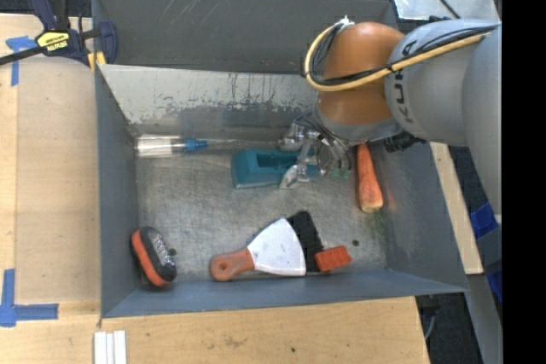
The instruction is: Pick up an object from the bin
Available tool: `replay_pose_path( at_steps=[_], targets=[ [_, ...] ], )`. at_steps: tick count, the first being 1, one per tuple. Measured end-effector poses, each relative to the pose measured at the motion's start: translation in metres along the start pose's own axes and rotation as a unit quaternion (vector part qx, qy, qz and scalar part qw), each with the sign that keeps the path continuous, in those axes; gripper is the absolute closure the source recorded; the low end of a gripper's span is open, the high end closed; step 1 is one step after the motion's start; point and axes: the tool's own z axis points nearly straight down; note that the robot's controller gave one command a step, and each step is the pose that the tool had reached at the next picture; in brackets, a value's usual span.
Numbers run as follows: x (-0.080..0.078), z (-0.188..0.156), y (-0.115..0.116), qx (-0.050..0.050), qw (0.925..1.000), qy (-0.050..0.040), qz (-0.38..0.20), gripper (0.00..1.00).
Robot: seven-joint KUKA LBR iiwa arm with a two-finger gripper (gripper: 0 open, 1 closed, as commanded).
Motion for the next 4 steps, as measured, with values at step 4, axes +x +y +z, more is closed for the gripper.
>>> replay_pose_path(
  at_steps=[4],
  targets=[
    [0.001,-0.032,-0.001,0.001,1.0000,-0.0010,0.000,1.00]
  ],
)
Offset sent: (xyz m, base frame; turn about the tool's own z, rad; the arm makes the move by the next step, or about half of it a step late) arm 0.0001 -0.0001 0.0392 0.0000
